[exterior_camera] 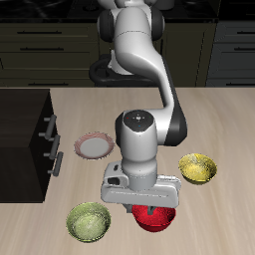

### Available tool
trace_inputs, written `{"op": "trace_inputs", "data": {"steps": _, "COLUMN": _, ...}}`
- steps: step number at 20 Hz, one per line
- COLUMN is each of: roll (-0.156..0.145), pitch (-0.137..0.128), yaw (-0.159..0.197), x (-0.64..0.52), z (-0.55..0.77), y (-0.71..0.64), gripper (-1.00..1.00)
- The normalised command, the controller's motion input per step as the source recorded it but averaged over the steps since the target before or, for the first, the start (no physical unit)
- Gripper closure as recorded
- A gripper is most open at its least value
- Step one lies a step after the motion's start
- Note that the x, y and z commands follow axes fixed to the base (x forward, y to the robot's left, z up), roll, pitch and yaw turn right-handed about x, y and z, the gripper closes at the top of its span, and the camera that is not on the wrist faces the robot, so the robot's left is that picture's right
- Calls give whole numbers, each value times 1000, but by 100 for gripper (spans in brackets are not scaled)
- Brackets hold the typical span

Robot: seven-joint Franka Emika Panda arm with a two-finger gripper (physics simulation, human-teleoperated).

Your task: Place the red bowl on the plate

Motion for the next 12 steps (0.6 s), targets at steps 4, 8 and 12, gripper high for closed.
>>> {"op": "trace_inputs", "data": {"steps": 4, "roll": 9, "pitch": -21, "yaw": 2, "x": 9, "z": 46, "y": -8, "gripper": 100}}
{"op": "trace_inputs", "data": {"steps": 8, "roll": 4, "pitch": -15, "yaw": 8, "x": -6, "z": 44, "y": 0, "gripper": 100}}
{"op": "trace_inputs", "data": {"steps": 12, "roll": -4, "pitch": -19, "yaw": 18, "x": 10, "z": 48, "y": -25, "gripper": 100}}
